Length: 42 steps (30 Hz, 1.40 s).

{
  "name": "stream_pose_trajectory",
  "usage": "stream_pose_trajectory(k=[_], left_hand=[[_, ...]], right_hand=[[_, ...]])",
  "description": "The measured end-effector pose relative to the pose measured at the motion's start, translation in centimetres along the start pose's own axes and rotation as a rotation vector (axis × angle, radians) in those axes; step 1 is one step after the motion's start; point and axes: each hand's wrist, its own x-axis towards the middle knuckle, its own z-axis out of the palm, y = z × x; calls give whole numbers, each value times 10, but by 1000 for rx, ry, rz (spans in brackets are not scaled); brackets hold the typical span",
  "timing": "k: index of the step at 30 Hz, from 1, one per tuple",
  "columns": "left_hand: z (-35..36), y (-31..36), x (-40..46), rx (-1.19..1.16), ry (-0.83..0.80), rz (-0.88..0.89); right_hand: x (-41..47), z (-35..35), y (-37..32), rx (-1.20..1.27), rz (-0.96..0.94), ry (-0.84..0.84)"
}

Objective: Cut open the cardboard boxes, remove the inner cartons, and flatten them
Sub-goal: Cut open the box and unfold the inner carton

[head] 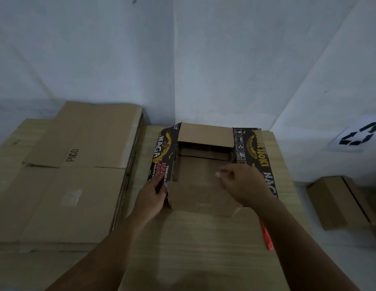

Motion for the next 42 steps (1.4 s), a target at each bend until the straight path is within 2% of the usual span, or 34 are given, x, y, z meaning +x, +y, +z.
stream_pose_trajectory(k=[2, 4, 10, 12, 15, 19, 22, 24, 26, 30, 32, 35, 37, 42], left_hand=[[-2, -2, -1, -49, 6, -15], [-4, -4, 1, -80, 8, -22], [-9, -2, -2, -17, 10, -17], [-10, -2, -8, 82, 11, -3], [-12, 0, -21, 296, 31, -4], [-10, -7, -27, 464, 126, 199], [-6, -7, -13, 530, 75, 292], [-4, -3, -1, 547, 40, 319], [-1, 5, 9, 551, 13, 306], [9, 18, 15, 608, -36, 231], [15, 19, 14, 629, -25, 216], [20, 14, 13, 619, -4, 214], [21, 12, 13, 610, 9, 224], [22, 11, 13, 615, -6, 215]], right_hand=[[-13, -7, -7, -16, 43, -330], [-19, 7, -10, -119, 11, -492], [-19, 85, 4, -328, 8, -498], [-24, 96, 7, -401, -26, -427], [-34, 101, 4, -425, -44, -439], [-49, 106, -1, -347, -18, -552], [-53, 99, -8, -234, 9, -656], [-45, 90, -16, -84, 41, -568], [-29, 83, -21, -34, 29, -339], [28, 84, -12, -232, -5, 72], [61, 82, -4, -296, -18, 119], [96, 75, 9, -442, -85, 64], [107, 71, 18, -491, -154, 120], [130, 54, 32, -347, -367, 632]])
